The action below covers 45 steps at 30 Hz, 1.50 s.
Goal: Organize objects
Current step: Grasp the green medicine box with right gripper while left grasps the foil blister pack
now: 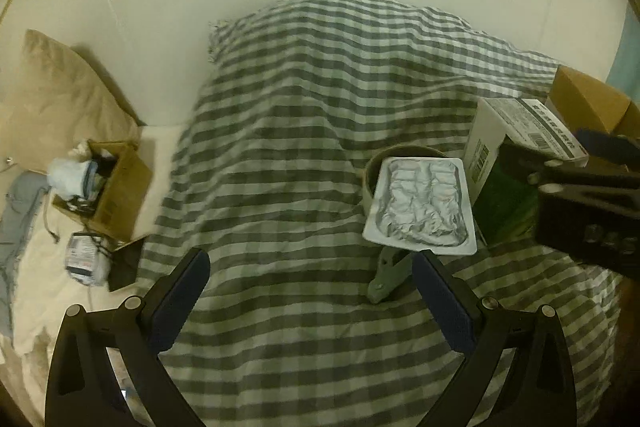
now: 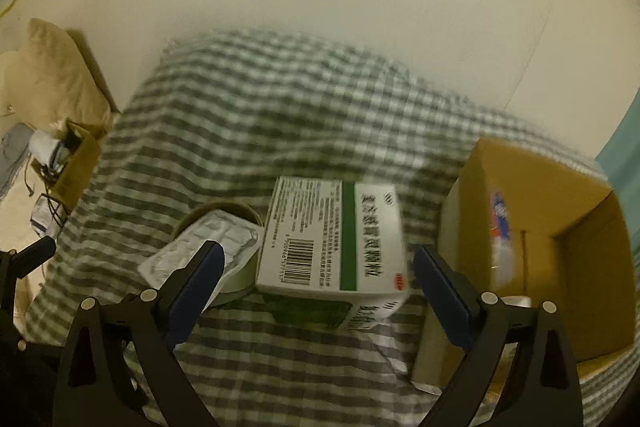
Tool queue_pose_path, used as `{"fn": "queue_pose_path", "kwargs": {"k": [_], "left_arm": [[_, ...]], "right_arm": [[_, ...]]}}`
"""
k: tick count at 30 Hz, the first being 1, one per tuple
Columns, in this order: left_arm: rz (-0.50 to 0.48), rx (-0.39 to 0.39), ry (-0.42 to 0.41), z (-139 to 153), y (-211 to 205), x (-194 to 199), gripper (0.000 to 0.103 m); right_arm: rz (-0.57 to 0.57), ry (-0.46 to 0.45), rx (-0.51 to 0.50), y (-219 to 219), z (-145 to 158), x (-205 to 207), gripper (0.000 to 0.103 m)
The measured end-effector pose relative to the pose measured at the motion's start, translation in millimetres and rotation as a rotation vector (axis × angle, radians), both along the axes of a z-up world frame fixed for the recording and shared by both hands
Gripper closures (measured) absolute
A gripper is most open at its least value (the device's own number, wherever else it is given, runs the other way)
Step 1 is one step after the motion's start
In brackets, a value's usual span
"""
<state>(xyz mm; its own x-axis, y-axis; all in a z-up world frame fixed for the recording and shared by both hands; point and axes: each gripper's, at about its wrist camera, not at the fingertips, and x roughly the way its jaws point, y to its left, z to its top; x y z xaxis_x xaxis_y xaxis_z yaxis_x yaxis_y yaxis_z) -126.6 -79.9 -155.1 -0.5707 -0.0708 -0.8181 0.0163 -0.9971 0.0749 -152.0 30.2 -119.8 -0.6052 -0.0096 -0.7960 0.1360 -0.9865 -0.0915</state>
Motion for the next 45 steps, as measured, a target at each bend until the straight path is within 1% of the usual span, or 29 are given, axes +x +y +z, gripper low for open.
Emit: {"fn": "queue_pose_path", "kwargs": {"k": [3,6,8,12,15,20,22,24,26,30,32,33,34,36,40,43,45], "left_arm": [[-0.024,0.009,-0.007,-7,6,-7,0.000],[-0.061,0.027,0.000,-10,17,-13,0.000],[-0.100,0.021,0.011,-10,29,-15,0.000],[-0.166,-0.022,0.021,-11,52,-17,0.000],[-0.186,-0.012,0.026,-9,58,-17,0.000],[-0.164,0.097,0.039,6,57,-23,0.000],[-0.142,0.118,0.036,8,60,-31,0.000],[-0.135,0.105,0.020,4,67,-40,0.000],[-0.136,0.087,0.004,-3,73,-49,0.000],[-0.121,0.065,-0.022,-20,77,-64,0.000],[-0.099,0.073,-0.053,-27,74,-69,0.008],[-0.088,0.082,-0.060,-29,72,-71,0.022],[-0.074,0.108,-0.088,-33,68,-73,0.033],[-0.070,0.131,-0.098,-34,66,-71,0.033],[-0.085,0.081,-0.090,-27,70,-57,0.034],[-0.074,0.079,-0.078,-9,69,-40,0.034],[-0.066,0.085,-0.065,8,67,-29,0.034]], "right_arm": [[-0.015,-0.031,0.023,1,-17,-11,0.007],[-0.010,-0.016,0.057,3,-22,-14,0.008],[-0.005,-0.004,0.043,7,-20,-12,0.023],[0.006,0.004,0.001,18,-12,-13,0.024],[-0.003,0.045,-0.004,24,0,-7,0.025],[-0.008,0.117,-0.036,34,35,5,0.025],[-0.016,0.153,-0.040,39,52,11,0.025],[-0.025,0.179,-0.044,45,67,19,0.025],[-0.031,0.196,-0.045,51,76,24,0.025],[-0.023,0.195,-0.121,67,83,29,0.025],[-0.014,0.193,-0.138,72,84,32,0.025],[-0.008,0.193,-0.143,72,85,35,0.025],[-0.003,0.192,-0.145,73,85,36,0.025],[0.004,0.189,-0.153,73,85,37,0.025],[0.024,0.190,-0.159,74,88,45,0.025],[0.031,0.197,-0.171,80,96,54,0.025],[0.029,0.218,-0.150,83,107,65,0.025]]}}
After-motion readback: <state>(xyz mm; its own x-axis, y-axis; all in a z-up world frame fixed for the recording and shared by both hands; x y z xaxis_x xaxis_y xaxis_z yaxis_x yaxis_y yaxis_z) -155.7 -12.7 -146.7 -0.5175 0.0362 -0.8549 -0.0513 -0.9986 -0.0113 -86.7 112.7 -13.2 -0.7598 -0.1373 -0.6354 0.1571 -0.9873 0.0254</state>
